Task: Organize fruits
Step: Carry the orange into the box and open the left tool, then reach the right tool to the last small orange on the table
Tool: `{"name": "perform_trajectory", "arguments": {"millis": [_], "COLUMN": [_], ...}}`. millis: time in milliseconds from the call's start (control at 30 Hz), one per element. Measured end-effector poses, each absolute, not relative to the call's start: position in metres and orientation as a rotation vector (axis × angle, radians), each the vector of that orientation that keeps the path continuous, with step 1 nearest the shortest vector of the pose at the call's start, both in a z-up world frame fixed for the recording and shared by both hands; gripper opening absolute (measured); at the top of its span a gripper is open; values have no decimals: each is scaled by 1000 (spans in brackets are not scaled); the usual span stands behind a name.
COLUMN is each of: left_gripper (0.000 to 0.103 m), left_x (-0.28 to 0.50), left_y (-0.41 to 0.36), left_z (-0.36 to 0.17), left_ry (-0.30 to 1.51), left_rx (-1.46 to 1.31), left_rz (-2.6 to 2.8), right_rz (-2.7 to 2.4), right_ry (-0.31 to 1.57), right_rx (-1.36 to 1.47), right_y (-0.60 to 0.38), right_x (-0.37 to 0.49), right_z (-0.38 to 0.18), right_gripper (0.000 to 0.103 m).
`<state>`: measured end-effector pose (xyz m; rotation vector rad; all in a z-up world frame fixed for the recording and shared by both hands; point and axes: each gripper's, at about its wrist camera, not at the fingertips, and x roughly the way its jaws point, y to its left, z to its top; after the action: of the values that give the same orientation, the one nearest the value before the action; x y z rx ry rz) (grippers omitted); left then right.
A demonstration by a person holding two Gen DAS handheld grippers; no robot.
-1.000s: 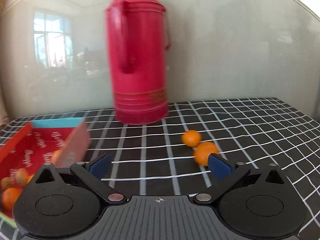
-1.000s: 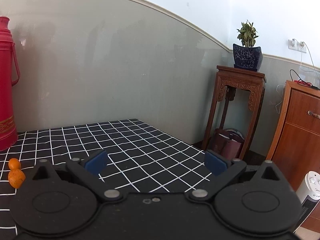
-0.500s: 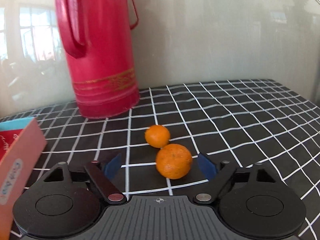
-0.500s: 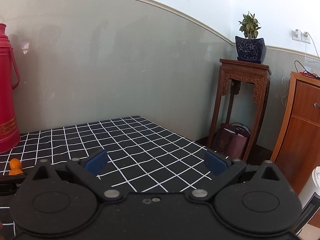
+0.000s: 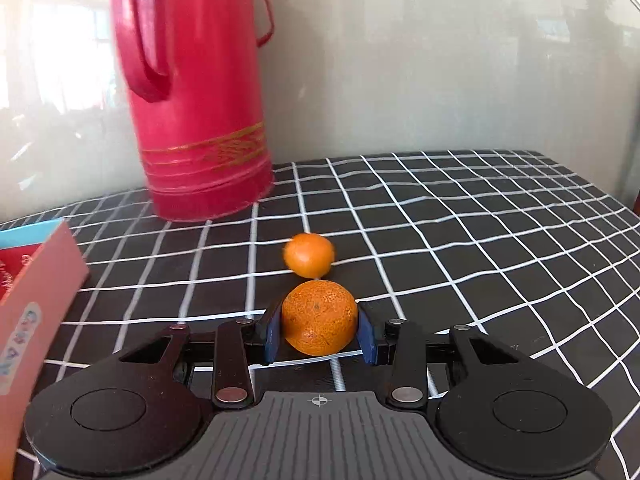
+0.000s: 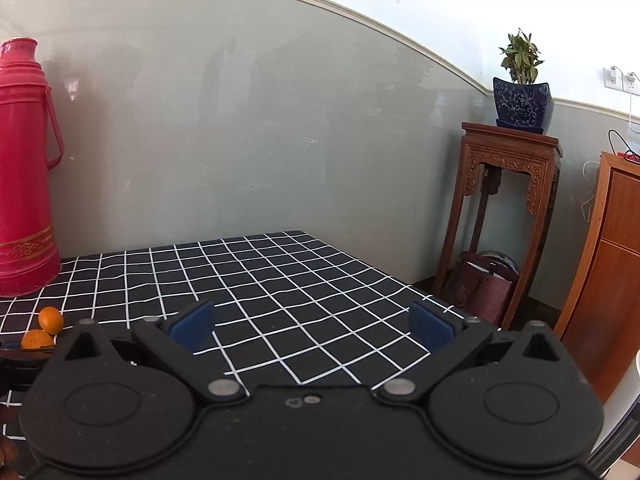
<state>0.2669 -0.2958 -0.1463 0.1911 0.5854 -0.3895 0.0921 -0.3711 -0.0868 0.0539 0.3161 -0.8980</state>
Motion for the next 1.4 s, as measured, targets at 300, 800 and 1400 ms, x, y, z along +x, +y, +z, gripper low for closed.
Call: {"name": "perform_trajectory", "arguments": {"millis": [300,800,1400], "left_gripper": [39,39,86], "left_x": [258,270,274], "left_y": [-232,-75,-11], "left_z": [-116,-102,-108], "left_ry": [518,505,606], "left_rx": [174,140,8], "left_rz": [-294,24,112], "right_rz": [-832,-696,-565], "right_ry": [318,324,346], "right_rx": [13,-82,-90], "right_y": [-349,-293,-258], "right_x": [101,123,147], "right_z": [-87,-90,-95], "right_gripper": [97,97,97]}}
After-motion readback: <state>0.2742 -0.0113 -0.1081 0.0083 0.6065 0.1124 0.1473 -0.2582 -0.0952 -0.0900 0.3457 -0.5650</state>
